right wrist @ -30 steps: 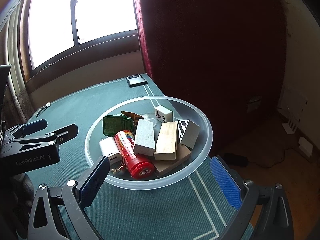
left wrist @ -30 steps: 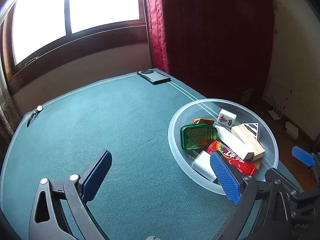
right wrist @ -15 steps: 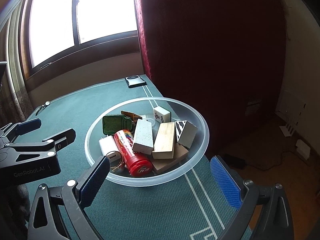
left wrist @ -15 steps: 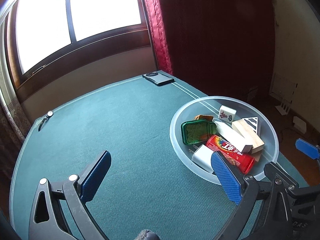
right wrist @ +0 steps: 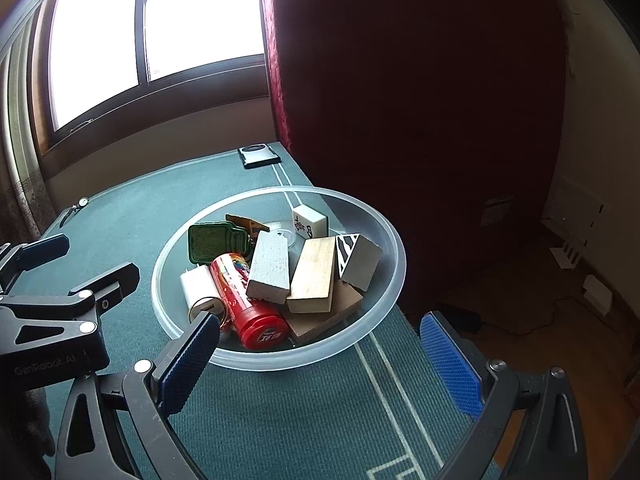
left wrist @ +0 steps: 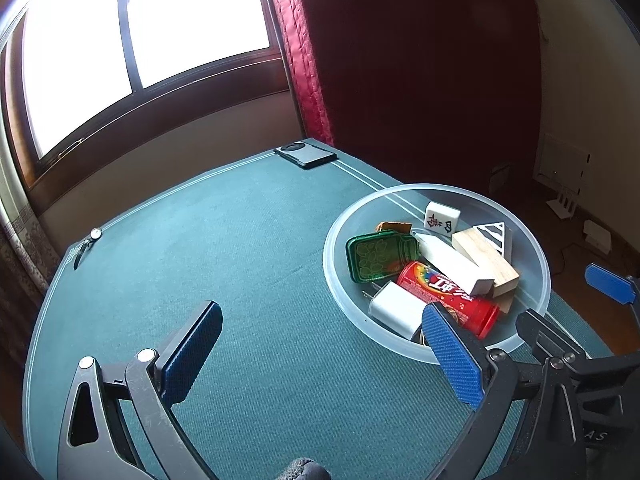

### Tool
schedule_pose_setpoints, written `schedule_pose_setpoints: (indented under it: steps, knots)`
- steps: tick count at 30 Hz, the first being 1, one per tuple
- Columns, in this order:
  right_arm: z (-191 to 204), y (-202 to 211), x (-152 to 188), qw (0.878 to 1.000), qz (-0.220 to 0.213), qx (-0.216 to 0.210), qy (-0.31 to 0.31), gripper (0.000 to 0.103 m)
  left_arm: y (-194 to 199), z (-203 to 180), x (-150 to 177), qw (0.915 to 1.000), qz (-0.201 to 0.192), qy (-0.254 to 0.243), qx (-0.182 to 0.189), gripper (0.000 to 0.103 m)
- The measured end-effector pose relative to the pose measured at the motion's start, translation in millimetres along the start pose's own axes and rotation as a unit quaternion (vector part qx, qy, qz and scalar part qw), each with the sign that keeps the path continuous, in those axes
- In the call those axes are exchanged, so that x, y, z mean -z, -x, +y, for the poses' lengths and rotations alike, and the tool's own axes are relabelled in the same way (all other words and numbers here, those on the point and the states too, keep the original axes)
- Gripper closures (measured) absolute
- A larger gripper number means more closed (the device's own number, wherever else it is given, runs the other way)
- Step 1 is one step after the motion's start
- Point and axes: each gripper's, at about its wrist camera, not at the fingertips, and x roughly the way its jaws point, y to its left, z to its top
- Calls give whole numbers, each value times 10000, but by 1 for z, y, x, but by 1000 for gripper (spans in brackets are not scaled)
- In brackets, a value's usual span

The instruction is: Organize rigid objects

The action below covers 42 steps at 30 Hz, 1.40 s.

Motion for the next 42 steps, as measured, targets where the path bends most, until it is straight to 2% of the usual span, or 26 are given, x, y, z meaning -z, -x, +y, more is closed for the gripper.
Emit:
schedule_pose_setpoints:
  steps: [7,22,42]
  knots:
    - [-1,-3,1,9998,74,182,55,1,-1,-2,1,10000,35,-64,-52,2]
    - [-2,-4,2,9996,142,232,100,1,-8,-5,5,9993,190,-162,-269,2]
    - [-3,-7,2,9994,187,265,132,1,-14,-7,8,9994,322,-132,-60,2]
